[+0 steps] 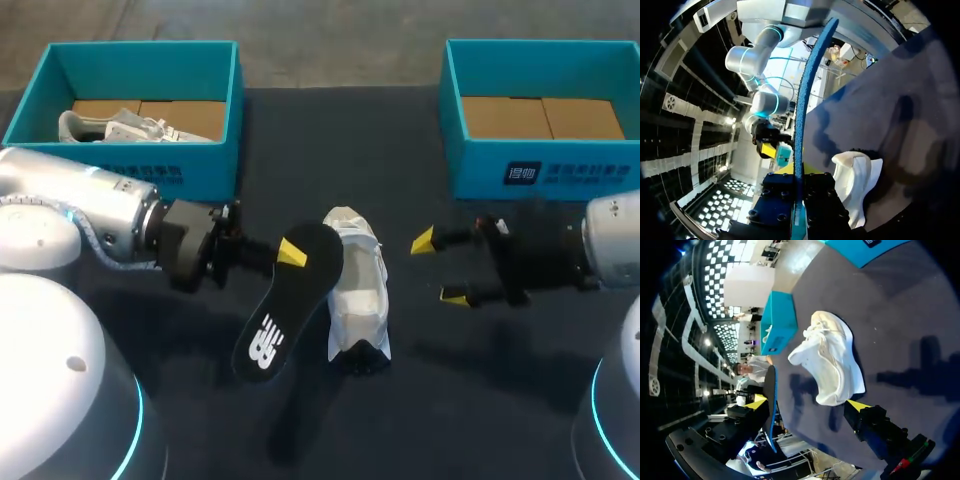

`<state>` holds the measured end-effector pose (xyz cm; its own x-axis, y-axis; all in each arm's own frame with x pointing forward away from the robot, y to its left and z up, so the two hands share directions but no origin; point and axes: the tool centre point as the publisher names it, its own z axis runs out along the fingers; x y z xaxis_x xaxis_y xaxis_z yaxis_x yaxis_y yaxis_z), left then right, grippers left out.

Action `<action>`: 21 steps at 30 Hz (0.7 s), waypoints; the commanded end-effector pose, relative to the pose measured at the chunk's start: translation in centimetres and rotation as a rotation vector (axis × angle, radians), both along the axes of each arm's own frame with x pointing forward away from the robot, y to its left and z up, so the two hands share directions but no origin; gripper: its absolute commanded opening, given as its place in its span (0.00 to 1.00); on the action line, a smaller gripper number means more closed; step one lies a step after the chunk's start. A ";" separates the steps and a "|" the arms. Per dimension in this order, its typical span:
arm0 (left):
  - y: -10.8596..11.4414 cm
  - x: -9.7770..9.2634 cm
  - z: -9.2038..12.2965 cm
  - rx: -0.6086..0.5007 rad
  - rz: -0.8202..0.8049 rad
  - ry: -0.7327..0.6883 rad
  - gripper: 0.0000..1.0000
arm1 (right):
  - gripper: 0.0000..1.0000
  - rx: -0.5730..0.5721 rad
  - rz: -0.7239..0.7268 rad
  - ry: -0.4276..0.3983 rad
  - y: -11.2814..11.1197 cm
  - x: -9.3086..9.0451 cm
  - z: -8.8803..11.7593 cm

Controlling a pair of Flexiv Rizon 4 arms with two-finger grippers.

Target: Take the shoe out of the shoebox, open the shoe tongue, remove and reinsert the insole, then place the shoe into the shoebox

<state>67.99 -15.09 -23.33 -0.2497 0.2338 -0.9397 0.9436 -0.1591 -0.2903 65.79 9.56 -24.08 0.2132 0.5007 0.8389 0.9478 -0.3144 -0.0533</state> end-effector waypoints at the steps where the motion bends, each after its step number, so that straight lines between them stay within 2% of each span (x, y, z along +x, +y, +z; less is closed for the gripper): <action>1: 0.5 -0.5 -0.3 0.023 -0.020 0.021 0.00 | 1.00 -0.020 -0.006 0.016 -0.9 -1.7 0.8; 21: 0.5 -0.5 -0.3 0.023 -0.020 0.021 0.00 | 1.00 -0.020 -0.006 0.016 -0.9 -1.7 0.8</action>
